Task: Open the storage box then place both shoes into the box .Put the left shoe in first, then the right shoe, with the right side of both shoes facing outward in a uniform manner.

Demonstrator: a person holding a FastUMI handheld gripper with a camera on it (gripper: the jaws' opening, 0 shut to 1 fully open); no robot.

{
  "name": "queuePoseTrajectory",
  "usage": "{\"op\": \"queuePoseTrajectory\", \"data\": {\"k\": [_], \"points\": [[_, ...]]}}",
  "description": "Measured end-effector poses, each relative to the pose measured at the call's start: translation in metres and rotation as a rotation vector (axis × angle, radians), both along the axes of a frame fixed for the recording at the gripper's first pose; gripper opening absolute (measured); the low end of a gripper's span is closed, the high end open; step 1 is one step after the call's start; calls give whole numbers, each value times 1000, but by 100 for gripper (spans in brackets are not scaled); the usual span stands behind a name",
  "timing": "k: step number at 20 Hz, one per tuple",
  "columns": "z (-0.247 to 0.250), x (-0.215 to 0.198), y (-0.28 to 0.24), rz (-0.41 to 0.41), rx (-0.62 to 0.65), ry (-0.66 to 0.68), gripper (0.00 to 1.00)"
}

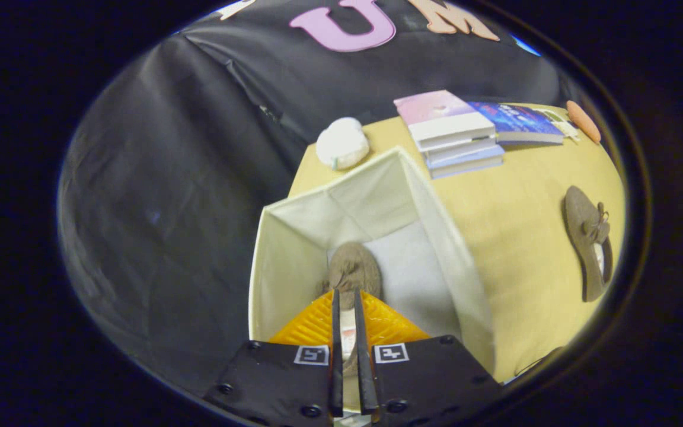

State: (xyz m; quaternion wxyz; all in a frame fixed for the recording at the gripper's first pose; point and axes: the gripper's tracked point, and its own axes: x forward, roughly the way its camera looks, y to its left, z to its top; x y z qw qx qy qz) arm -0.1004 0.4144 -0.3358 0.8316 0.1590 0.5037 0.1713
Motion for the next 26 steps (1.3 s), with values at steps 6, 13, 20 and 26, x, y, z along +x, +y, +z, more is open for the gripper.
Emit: {"op": "queuePoseTrajectory", "data": {"k": [6, 13, 20, 26], "points": [[52, 63, -89, -162, -12, -180, 14], [60, 83, -230, -345, -128, -251, 14], [26, 63, -328, -426, -243, -216, 14], [-19, 37, -364, -412, -320, -142, 14]]}}
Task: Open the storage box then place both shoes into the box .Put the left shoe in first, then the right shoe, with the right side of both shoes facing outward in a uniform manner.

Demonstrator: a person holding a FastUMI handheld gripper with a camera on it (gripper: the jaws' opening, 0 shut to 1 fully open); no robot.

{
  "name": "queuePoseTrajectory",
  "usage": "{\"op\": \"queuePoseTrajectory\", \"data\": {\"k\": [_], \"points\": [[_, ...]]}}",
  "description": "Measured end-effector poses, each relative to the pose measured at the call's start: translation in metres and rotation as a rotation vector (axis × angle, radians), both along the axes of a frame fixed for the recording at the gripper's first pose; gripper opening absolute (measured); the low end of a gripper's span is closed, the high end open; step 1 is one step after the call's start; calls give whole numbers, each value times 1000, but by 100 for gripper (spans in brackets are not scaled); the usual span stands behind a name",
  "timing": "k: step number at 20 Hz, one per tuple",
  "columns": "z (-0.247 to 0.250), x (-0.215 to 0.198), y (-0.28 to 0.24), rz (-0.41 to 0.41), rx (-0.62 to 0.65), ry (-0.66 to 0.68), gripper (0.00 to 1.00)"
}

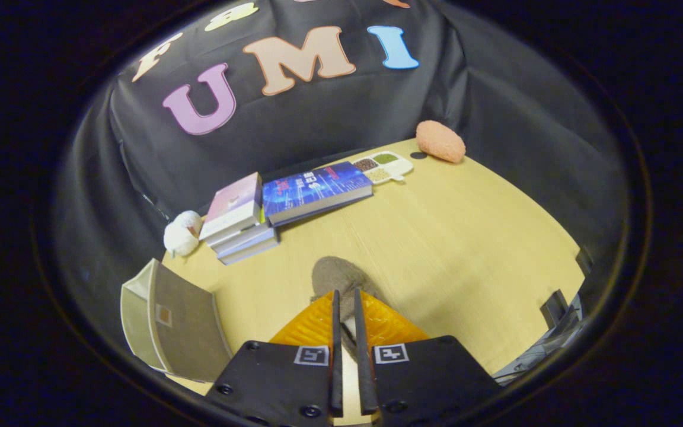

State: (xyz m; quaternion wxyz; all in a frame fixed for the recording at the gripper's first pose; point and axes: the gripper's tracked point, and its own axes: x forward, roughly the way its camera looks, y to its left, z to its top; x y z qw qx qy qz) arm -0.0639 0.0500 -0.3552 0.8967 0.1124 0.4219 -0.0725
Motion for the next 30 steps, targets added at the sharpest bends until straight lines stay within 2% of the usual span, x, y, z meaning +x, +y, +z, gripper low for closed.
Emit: {"op": "queuePoseTrajectory", "data": {"k": [2, 3, 7, 8, 9, 25, 30], "points": [[-17, -7, -7, 13, 0, 35, 14], [-24, -12, -8, 17, -8, 57, 20], [-44, -19, -24, 47, -66, 93, 18], [-51, -21, -25, 62, -73, 111, 22], [-56, -23, -27, 73, -85, 119, 22], [-53, -8, -32, 83, -65, 108, 20], [-70, -8, -35, 131, -102, 149, 25]]}}
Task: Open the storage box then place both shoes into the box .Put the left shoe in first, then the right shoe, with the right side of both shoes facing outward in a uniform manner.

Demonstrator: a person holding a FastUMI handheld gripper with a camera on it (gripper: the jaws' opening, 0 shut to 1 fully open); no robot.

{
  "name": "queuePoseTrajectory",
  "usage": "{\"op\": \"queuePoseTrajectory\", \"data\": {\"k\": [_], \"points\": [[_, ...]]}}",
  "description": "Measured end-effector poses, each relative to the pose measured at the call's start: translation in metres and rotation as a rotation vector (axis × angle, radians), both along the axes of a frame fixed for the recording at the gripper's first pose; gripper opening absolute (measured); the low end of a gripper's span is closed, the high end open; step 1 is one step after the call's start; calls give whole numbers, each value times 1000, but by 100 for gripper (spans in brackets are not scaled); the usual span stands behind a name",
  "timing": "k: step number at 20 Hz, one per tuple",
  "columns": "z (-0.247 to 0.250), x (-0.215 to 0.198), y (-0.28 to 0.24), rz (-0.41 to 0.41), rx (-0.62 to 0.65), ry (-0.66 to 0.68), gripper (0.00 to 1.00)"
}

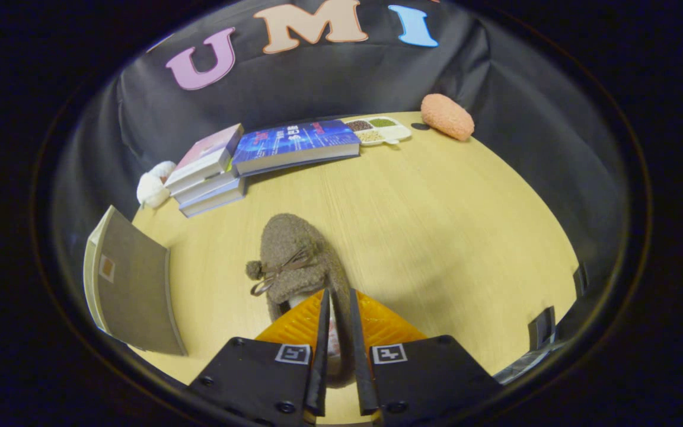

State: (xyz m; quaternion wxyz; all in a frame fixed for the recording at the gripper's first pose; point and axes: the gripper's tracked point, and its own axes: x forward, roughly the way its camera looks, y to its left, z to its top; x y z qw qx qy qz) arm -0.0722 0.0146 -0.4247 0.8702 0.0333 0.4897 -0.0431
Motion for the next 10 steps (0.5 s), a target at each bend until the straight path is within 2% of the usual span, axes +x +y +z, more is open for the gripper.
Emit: {"op": "queuePoseTrajectory", "data": {"k": [9, 10], "points": [[-28, -4, 2, 84, -38, 86, 27], [-38, 0, -1, 70, -45, 86, 28]]}}
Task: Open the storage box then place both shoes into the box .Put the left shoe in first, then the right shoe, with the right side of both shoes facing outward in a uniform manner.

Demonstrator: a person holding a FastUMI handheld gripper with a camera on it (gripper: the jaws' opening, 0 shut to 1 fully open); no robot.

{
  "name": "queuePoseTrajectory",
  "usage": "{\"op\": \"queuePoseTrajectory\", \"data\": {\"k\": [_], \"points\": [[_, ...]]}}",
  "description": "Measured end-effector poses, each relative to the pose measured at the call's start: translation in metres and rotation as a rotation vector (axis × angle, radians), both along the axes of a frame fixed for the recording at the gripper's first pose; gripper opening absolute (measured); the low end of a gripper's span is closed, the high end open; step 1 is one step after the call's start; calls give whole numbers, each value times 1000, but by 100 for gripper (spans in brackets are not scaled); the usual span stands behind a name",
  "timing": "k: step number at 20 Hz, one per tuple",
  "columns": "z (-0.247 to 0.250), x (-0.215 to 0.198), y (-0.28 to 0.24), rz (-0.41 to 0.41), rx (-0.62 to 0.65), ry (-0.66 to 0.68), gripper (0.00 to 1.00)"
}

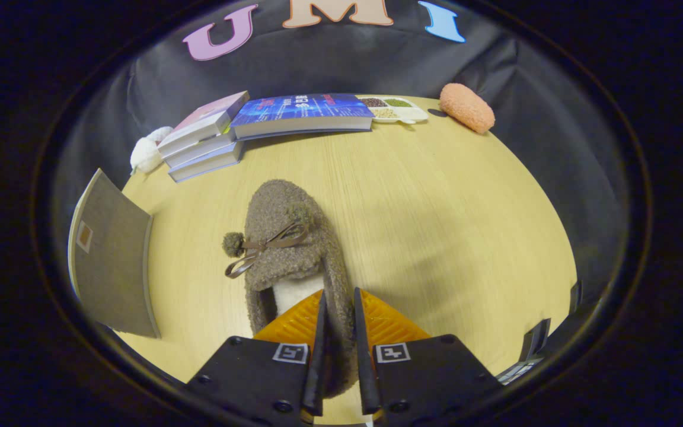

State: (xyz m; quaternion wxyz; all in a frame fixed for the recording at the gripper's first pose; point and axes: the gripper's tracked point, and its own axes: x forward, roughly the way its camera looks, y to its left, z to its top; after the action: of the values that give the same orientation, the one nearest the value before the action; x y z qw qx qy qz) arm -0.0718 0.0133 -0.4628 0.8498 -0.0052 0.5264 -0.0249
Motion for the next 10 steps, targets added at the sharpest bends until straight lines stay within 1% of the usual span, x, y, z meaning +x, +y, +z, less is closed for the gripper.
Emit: {"op": "queuePoseTrajectory", "data": {"k": [1, 3, 4, 6, 10], "points": [[6, -3, 3, -2, -1, 4, 16], [8, -5, 2, -14, -3, -1, 17], [8, -4, 3, -21, 0, 4, 4], [9, -4, 4, -32, 13, 7, 4], [21, -4, 11, -82, 82, -3, 3]]}}
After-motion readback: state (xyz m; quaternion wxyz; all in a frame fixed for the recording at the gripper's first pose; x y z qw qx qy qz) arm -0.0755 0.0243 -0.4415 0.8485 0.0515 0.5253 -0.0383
